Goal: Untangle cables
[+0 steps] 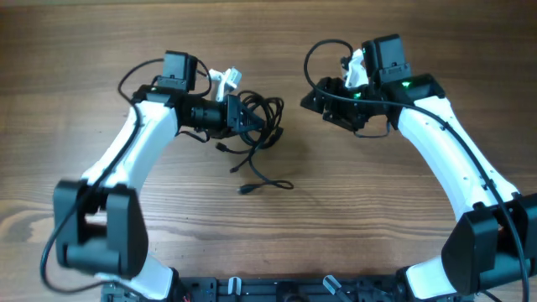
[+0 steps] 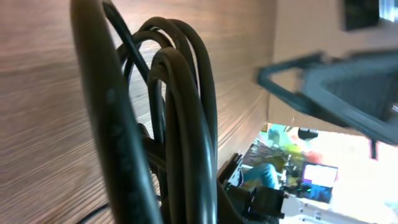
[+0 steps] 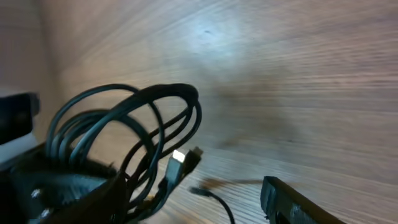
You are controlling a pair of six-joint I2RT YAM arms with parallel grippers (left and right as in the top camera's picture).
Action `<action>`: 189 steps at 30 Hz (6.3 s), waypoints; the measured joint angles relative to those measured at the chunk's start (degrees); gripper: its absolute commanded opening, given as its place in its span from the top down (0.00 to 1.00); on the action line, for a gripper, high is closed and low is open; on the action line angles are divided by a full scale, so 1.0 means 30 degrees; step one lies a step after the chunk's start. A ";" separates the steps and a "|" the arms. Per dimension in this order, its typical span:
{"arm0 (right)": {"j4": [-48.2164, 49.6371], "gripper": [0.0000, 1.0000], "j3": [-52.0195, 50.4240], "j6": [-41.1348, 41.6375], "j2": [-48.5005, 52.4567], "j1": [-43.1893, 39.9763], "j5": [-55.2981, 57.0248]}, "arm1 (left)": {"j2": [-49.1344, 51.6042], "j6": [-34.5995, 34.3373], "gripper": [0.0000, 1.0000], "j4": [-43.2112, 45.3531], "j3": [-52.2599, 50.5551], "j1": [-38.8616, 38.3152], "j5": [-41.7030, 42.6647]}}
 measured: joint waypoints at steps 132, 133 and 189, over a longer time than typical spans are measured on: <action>0.3789 0.96 -0.0036 -0.3279 -0.0743 0.3402 -0.3963 | -0.0109 0.1115 0.96 0.0459 -0.0357 0.3206 0.1581; 0.4073 0.96 -0.0036 -0.2892 -0.0976 0.3155 -0.4452 | -0.0109 0.1217 0.96 0.0270 -0.0342 0.3206 0.1421; 0.9304 0.96 -0.0532 0.2674 -0.1158 0.0495 -1.1424 | -0.0168 0.5064 0.00 -0.1282 -0.0678 0.3359 -0.0940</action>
